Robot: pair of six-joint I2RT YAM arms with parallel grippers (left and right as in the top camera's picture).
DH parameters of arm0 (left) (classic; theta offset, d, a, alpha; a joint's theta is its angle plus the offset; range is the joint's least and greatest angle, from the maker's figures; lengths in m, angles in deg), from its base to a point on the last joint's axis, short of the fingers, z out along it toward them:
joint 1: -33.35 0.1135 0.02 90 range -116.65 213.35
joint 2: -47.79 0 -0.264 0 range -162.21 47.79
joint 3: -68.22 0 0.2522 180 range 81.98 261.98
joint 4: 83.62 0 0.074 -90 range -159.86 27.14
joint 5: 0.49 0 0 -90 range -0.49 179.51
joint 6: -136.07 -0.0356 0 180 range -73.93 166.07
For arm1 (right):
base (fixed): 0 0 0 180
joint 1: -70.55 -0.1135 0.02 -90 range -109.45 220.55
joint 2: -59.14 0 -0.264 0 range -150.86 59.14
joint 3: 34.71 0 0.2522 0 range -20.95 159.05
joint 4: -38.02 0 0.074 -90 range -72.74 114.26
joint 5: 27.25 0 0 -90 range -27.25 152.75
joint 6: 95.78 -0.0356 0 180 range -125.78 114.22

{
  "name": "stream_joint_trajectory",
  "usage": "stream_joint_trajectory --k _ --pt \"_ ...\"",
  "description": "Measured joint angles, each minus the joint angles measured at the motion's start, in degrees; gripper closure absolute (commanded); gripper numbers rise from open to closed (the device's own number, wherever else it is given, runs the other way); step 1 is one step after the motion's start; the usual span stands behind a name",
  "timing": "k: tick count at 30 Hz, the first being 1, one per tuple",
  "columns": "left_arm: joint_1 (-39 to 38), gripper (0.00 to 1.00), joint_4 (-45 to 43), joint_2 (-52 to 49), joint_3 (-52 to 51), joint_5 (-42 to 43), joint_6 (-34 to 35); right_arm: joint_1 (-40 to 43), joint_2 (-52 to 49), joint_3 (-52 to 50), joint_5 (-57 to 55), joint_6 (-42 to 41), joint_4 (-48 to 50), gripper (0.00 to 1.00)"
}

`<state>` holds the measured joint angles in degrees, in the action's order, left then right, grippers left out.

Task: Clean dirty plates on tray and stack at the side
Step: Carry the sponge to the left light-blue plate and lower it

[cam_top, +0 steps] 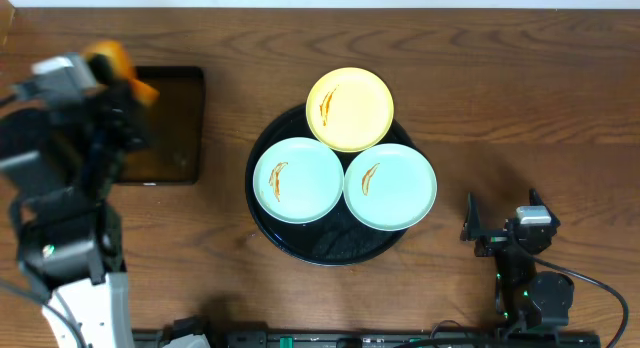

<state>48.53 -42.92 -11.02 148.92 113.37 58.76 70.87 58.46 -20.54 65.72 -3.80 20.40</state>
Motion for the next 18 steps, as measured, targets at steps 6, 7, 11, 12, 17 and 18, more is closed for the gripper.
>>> stream_joint_trajectory --k 6,7,11,12,17,18 --pt "-13.4 0.91 6.5 -8.8 -3.4 3.7 4.9 0.0 0.0 0.0 0.0 0.0 0.0 0.01" --pt "-16.0 0.90 6.8 -11.0 -3.7 4.1 5.4 0.0 0.0 0.0 0.0 0.0 0.0 0.01" --pt "-23.4 0.92 6.6 -19.4 -3.8 4.5 6.0 0.0 0.0 0.0 0.0 0.0 0.0 0.01" --pt "-24.7 0.92 6.6 -21.6 -3.8 4.5 6.1 0.0 0.0 0.0 0.0 0.0 0.0 0.01" --pt "-28.6 0.93 7.4 -31.4 -3.8 4.2 6.8 0.0 0.0 0.0 0.0 0.0 0.0 0.01" --pt "-29.1 0.93 7.7 -32.8 -3.8 4.2 6.8 0.0 0.0 0.0 0.0 0.0 0.0 0.01"
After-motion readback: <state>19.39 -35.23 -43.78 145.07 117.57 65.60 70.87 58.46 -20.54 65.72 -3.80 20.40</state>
